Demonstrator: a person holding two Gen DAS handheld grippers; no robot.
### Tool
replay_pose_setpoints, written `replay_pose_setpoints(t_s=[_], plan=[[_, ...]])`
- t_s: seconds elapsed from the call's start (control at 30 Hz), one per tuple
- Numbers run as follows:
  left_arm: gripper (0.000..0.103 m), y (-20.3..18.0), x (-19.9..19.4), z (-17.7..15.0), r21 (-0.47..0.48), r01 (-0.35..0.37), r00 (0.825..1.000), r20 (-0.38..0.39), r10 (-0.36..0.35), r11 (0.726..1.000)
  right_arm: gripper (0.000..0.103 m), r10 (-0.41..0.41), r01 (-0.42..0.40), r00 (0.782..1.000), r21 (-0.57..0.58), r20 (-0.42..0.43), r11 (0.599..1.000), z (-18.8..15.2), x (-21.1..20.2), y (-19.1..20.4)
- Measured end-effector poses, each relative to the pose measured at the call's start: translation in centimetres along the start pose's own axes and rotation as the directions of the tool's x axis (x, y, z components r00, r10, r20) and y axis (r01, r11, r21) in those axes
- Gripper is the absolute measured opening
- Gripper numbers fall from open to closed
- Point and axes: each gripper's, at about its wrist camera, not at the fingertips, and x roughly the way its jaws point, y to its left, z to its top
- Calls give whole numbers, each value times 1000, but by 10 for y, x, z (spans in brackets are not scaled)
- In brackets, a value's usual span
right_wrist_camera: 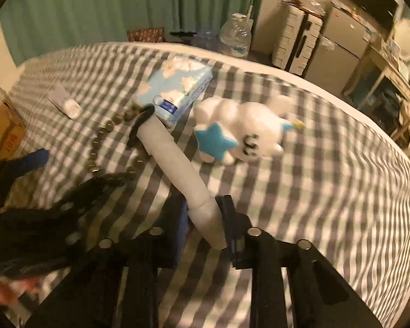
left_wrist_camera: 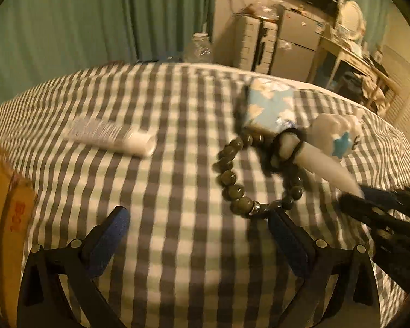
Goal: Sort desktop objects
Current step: 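Grasp the white stick with the right tool while the left tool grasps the black hair tie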
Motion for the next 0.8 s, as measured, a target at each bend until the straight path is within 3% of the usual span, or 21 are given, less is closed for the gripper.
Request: replay_pose_setpoints(t_s=[0.13, 0.23, 0.33, 0.37, 0.4, 0.47, 0.6, 0.73, 0.8], plan=[[103, -18, 3, 11, 41, 32, 999, 6, -32, 999, 20, 105, -114, 993, 219, 51, 969, -33, -39, -22], [103, -36, 3, 20, 68, 60, 998, 7, -61, 996, 19, 121, -134, 991, 289, 61, 948, -52, -59, -37], [103, -56, 17, 23, 123, 102, 993, -73, -93, 987, 20, 203, -237, 971, 428, 125, 872, -75, -78, -63], [103, -61, 25, 22, 146, 97, 990, -115, -81, 984, 20, 206, -245, 969, 452, 134, 858, -79, -81, -68], [103, -67, 30, 22, 181, 65, 992, -121, -43, 981, 20, 179, -215, 976, 459, 120, 862, -83, -82, -71], [102, -68, 31, 26, 182, 66, 991, -126, -43, 981, 20, 110, -135, 991, 441, 82, 887, -87, -80, -70], [62, -61, 16, 25, 212, 145, 982, -147, -116, 967, 20, 193, -200, 979, 513, 67, 835, -92, -64, -77], [60, -42, -1, 7, 266, 253, 961, -183, -209, 930, 20, 141, -142, 989, 470, 38, 871, -93, -66, -73], [64, -30, -8, 0, 247, 306, 944, -201, -260, 919, 20, 162, -163, 986, 483, 46, 860, -94, -65, -73]])
